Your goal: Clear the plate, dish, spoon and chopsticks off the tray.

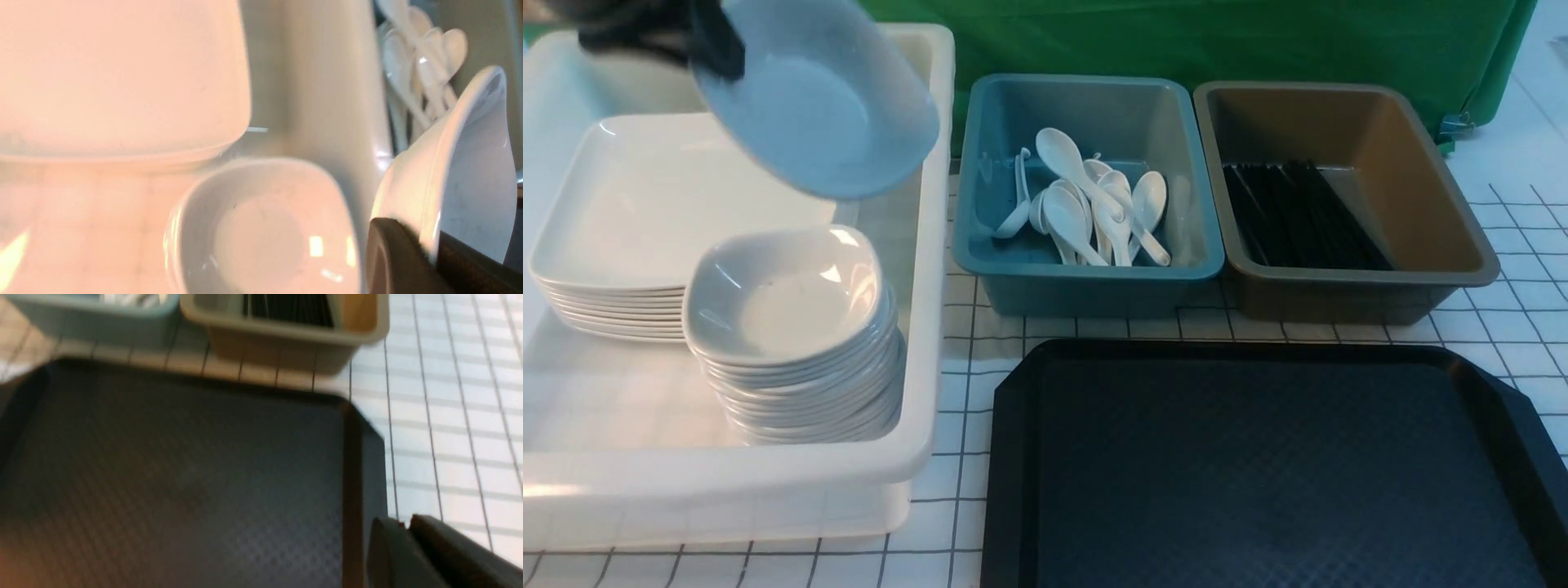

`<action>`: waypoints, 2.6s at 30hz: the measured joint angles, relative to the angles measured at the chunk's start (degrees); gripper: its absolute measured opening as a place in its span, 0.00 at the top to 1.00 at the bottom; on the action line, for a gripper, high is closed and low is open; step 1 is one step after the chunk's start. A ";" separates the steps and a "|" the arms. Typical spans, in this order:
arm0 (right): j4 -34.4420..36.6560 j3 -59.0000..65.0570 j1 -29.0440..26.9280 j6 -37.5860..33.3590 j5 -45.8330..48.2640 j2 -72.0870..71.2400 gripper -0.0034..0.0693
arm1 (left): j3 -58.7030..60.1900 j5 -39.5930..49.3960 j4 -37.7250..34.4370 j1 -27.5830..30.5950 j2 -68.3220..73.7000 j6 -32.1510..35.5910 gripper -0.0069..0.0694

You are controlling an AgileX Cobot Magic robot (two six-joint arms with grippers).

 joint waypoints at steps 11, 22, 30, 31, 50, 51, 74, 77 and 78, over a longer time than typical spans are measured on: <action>0.05 0.00 0.00 0.00 -1.76 0.00 0.84 | 21.91 -18.06 -3.73 2.83 -1.79 -7.37 0.89; 0.05 0.00 0.00 0.00 -1.76 0.00 0.83 | 23.64 -17.66 -2.38 2.83 -2.19 -8.38 0.85; 0.05 0.00 0.00 0.00 -1.72 0.00 0.81 | 23.68 -12.24 -1.23 2.83 -2.19 -5.36 0.61; 0.05 0.00 0.00 0.00 -1.72 0.00 0.81 | 23.68 -11.49 -0.92 2.83 -2.19 -5.06 0.56; 0.06 0.57 0.00 -3.67 1.55 0.00 0.95 | 11.09 4.61 -2.30 2.83 -2.97 9.85 0.32; 0.06 0.70 0.00 -3.94 1.01 0.00 0.95 | 11.10 4.61 -2.56 2.83 -3.02 10.29 0.33; 9.13 29.96 0.00 -6.08 -61.71 -0.30 0.91 | 11.03 0.68 -3.86 2.83 -3.48 23.14 0.91; 9.13 29.96 0.00 -6.08 -61.71 -0.30 0.90 | 11.03 0.67 -3.81 2.83 -3.48 23.14 0.91; 9.13 29.96 0.00 -6.08 -61.71 -0.30 0.90 | 11.03 0.67 -3.81 2.83 -3.48 23.14 0.91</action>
